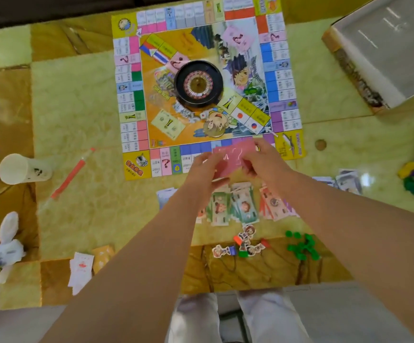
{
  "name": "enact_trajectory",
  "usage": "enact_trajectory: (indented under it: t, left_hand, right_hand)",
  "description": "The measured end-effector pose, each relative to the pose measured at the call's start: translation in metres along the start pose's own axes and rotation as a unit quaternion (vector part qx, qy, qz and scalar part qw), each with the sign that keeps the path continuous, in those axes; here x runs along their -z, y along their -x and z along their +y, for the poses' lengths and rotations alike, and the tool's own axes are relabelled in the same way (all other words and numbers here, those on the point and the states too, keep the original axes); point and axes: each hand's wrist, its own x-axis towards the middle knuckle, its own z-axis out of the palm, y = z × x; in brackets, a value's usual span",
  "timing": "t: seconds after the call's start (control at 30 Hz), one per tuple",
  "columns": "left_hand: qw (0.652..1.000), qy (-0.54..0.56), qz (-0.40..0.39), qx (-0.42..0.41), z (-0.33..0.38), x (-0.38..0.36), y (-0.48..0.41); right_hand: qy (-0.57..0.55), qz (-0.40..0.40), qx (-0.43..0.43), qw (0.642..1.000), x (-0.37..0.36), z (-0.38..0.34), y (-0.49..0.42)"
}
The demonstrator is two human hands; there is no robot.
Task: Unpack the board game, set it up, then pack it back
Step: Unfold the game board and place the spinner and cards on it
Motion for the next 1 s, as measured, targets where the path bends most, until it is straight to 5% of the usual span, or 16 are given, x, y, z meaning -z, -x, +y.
enact_trajectory:
  t: [0.17, 0.33, 0.5, 1.0]
  left_hand:
    - [0.995, 0.075, -0.039, -0.057, 0.012, -0.032, -0.01]
    - [0.987, 0.111, 0.079, -0.091, 0.027, -0.048, -0.026]
    - [0.975, 0.174, 0.139, -0.017, 0.05, -0.054, -0.04]
    - [0.992, 0.04, 0.116, 0.004, 0.11, -0.044, -0.082]
  right_hand:
    - [-0.136, -0.021, -0.067, 0.988, 0.012, -0.007, -0.016]
    - [-0.157, -0.039, -0.087, 0.983, 0.008, -0.011, -0.027]
    - [-0.154, -0.061, -0.094, 0.982, 0.005, -0.028, -0.04]
    - [-0.054, -0.004, -0.025, 0.998, -0.018, -0.08, -0.085]
